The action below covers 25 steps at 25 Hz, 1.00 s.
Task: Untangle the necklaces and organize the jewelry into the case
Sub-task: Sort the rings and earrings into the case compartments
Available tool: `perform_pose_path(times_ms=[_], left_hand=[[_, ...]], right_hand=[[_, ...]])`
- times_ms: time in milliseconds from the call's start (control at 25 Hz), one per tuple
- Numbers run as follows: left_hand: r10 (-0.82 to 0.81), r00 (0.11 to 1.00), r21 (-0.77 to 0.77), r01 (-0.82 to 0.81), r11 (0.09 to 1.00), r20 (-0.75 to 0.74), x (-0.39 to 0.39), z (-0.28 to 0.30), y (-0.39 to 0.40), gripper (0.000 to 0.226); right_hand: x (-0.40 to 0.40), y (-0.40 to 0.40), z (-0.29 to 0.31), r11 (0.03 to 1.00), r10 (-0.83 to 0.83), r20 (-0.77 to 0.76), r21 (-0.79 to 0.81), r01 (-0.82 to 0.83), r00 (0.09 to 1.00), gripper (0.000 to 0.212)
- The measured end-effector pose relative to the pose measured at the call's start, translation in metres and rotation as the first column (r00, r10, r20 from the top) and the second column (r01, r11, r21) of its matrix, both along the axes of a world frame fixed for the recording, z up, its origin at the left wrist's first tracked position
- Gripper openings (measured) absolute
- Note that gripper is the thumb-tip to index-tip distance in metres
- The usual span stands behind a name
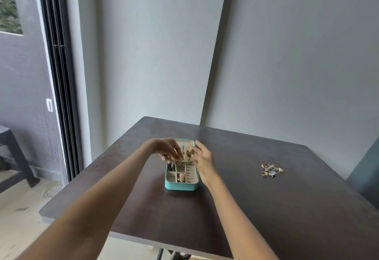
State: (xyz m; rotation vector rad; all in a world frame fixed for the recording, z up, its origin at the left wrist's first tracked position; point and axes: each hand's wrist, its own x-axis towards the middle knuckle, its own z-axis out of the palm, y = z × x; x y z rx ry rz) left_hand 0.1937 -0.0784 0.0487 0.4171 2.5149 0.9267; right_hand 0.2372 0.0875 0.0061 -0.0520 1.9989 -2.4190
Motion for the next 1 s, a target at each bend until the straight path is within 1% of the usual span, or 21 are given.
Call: perform_pose_path(times_ms=[120, 240, 360, 440, 520, 560, 680, 800, 920, 1000], left_hand=[[-0.062, 0.997, -0.163, 0.053, 0.985, -0.045, -0.001, 0.0, 0.009, 0.013], [-0.06, 0.998, -0.197, 0.052, 0.979, -0.036, -0.003, 0.002, 0.012, 0.019], [-0.051, 0.999, -0.232, 0.045, 0.972, -0.019, -0.001, 0.003, 0.014, 0.012], [-0.051, 0.997, -0.275, 0.034, 0.961, -0.057, 0.0, 0.003, 0.015, 0.016], [-0.046, 0.995, -0.305, 0.017, 0.952, -0.087, -0.001, 0.003, 0.016, 0.011], [-0.038, 0.995, -0.311, 0.005, 0.95, -0.098, -0.001, 0.004, 0.016, 0.005], [-0.005, 0.993, -0.314, -0.032, 0.949, -0.115, -0.004, 0.004, 0.013, 0.021], [0.0, 0.995, -0.313, -0.032, 0.949, -0.102, -0.003, 0.005, 0.012, 0.022], [-0.002, 0.995, -0.315, -0.031, 0.949, -0.103, 0.0, 0.007, 0.011, 0.02], [0.01, 0.995, -0.3, -0.038, 0.953, -0.096, 0.0, 0.01, 0.01, 0.023]], right_hand=[[-0.001, 0.002, -0.006, 0.997, 0.007, 0.003, 0.079, -0.007, 1.0, 0.062], [-0.003, 0.002, -0.006, 0.99, 0.023, 0.008, 0.137, -0.024, 1.0, 0.063], [-0.004, 0.001, -0.005, 0.986, 0.026, 0.013, 0.165, -0.028, 1.0, 0.063], [-0.002, 0.0, -0.004, 0.978, 0.025, 0.018, 0.206, -0.028, 1.0, 0.065], [0.0, -0.001, -0.004, 0.965, 0.016, 0.01, 0.262, -0.018, 1.0, 0.066], [-0.001, -0.002, -0.005, 0.956, 0.007, -0.001, 0.293, -0.006, 1.0, 0.066], [-0.005, -0.005, -0.008, 0.914, -0.035, -0.042, 0.403, 0.049, 0.998, 0.064], [-0.009, -0.009, -0.01, 0.865, -0.058, -0.066, 0.495, 0.083, 0.996, 0.057], [-0.005, -0.012, -0.003, 0.843, -0.049, -0.021, 0.536, 0.052, 0.999, 0.05], [-0.001, -0.013, 0.004, 0.806, -0.028, 0.002, 0.591, 0.021, 1.0, 0.046]])
